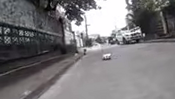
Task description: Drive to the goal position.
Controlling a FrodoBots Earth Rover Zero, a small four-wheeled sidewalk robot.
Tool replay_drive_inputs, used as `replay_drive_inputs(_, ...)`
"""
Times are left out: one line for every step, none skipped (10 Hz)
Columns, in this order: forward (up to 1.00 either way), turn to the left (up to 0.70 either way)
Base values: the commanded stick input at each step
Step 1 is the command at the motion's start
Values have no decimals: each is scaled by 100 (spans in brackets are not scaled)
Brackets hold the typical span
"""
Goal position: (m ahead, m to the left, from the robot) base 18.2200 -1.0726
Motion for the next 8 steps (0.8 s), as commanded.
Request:
replay_drive_inputs(100,0)
replay_drive_inputs(100,-10)
replay_drive_inputs(100,-15)
replay_drive_inputs(100,-7)
replay_drive_inputs(100,0)
replay_drive_inputs(100,0)
replay_drive_inputs(100,0)
replay_drive_inputs(100,0)
